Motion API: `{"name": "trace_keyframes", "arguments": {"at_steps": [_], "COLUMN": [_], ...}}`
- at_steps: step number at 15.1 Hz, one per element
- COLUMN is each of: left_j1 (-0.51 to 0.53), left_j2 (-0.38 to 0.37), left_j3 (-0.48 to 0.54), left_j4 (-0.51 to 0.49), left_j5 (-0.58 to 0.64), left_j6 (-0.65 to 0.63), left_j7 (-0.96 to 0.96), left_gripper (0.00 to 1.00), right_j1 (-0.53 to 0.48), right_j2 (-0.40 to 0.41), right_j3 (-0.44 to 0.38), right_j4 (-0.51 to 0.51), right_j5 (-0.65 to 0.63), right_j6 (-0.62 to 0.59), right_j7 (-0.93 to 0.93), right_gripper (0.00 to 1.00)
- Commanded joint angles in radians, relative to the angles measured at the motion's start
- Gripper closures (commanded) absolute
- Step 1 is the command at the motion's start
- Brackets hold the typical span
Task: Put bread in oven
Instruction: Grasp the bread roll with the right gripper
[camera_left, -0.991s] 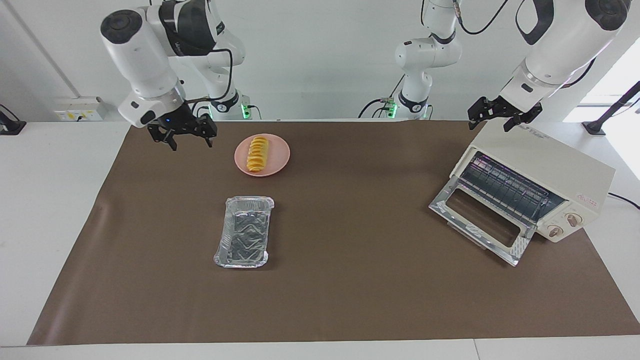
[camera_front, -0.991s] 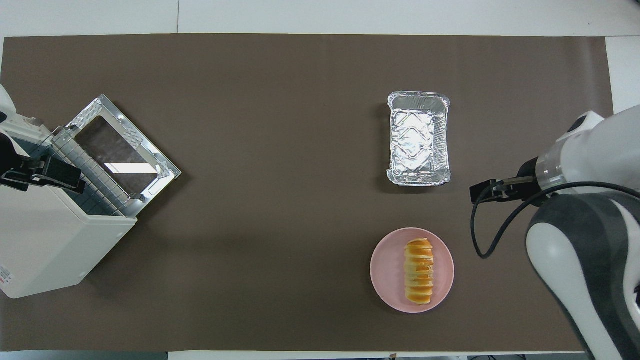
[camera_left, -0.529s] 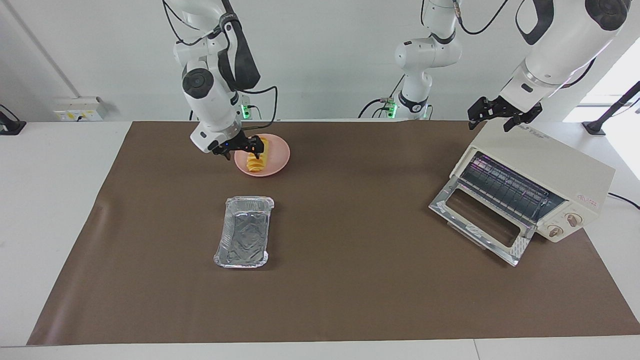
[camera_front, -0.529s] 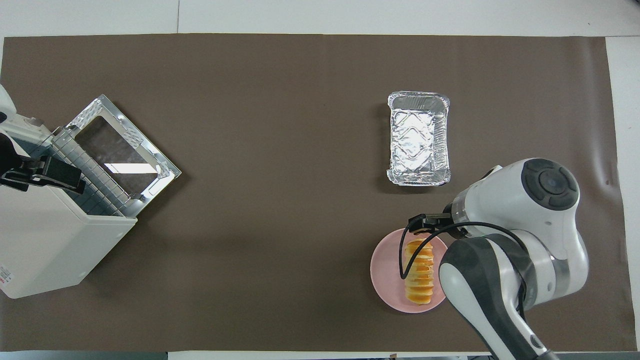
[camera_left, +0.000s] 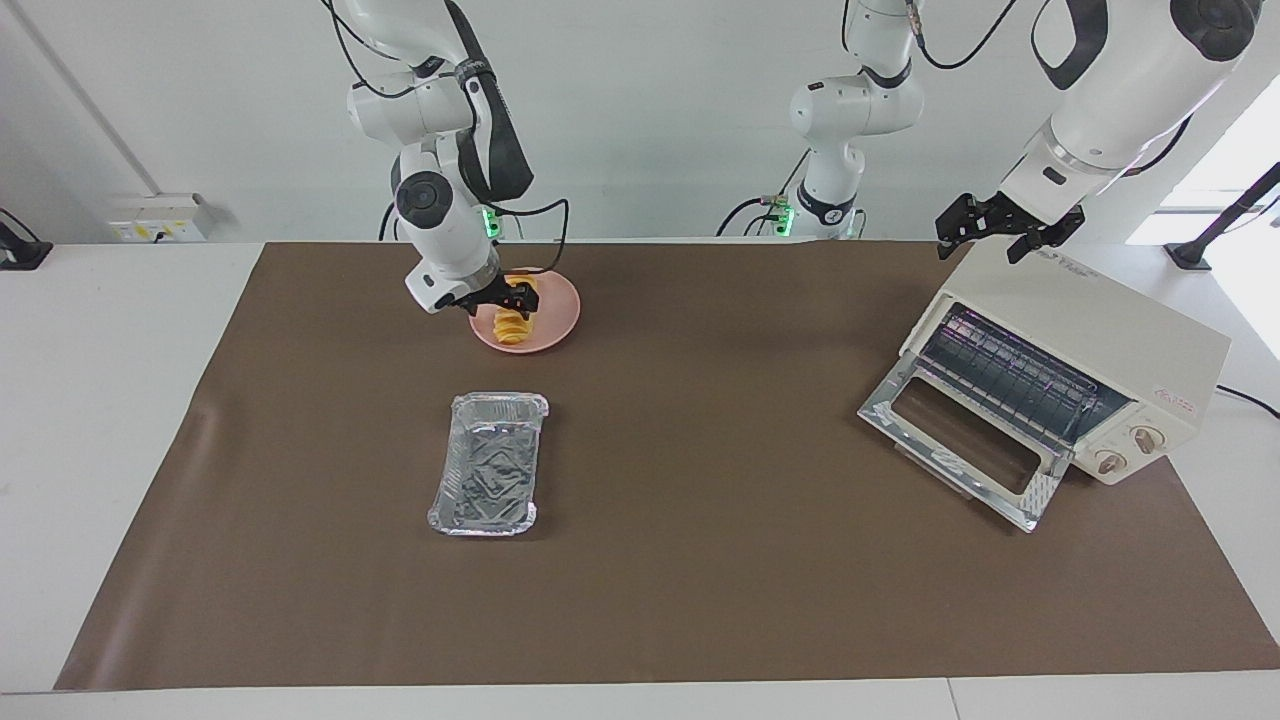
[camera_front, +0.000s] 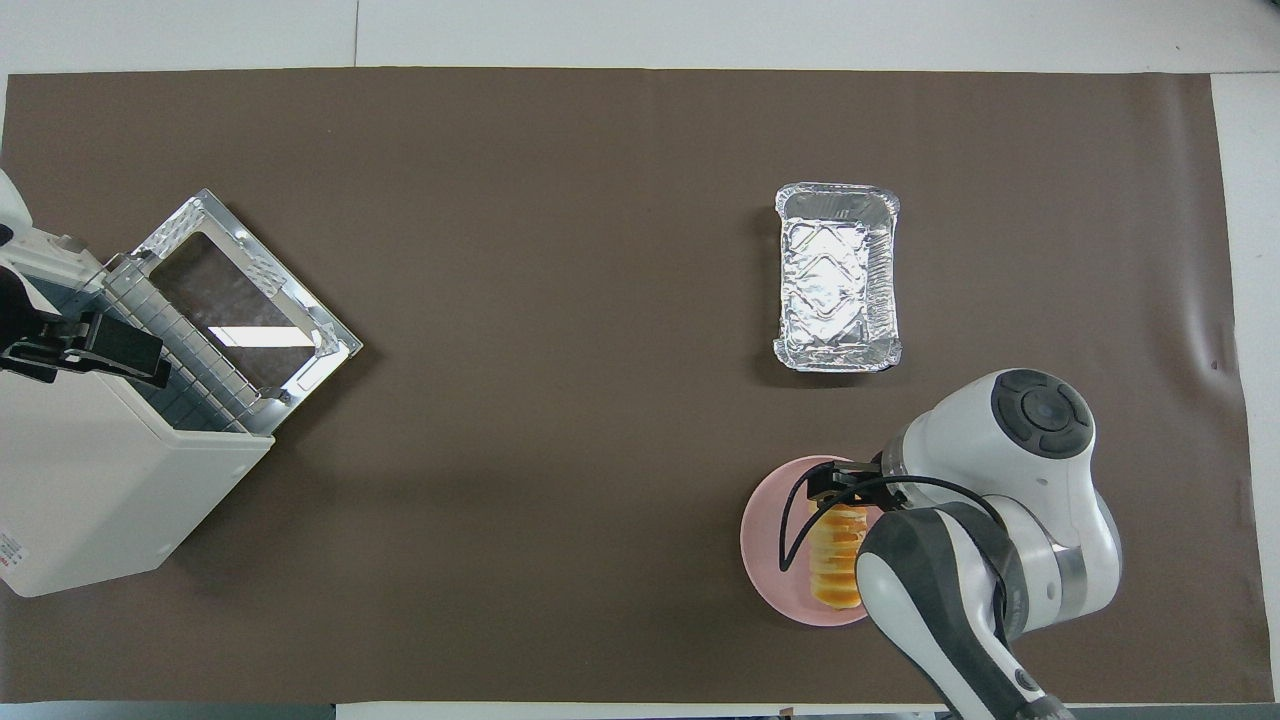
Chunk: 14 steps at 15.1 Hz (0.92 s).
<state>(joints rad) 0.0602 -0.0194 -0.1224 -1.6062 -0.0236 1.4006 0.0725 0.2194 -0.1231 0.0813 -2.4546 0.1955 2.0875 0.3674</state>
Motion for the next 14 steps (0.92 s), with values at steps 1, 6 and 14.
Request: {"name": "trace_keyframes", "arguments": {"at_steps": [1,6,14], "left_j1": [0.012,0.012,0.012], "left_j2": [-0.025,-0.025,-0.025], "left_j3": [-0.006,-0.006,-0.006], "left_j4": [-0.029,-0.029,-0.029], "left_j5": [0.011,0.011,0.011], "left_j6": [0.018,0.018,0.018], "left_j7": [0.004,0.004,0.004], "left_gripper": [0.00,0.00,0.00], "right_j1": [-0.003,-0.002,0.028], "right_j2": [-0.023,-0.024,-0.021], "right_j3": [0.003,0.003,0.003], "right_j4": [-0.041,-0.049,-0.064], "right_j5": [0.042,0.051,0.081], "right_j6": [0.023,0.025,0.065], "right_j7": [0.028,0.028,0.028], "right_gripper": [0.04,0.19,0.35]}}
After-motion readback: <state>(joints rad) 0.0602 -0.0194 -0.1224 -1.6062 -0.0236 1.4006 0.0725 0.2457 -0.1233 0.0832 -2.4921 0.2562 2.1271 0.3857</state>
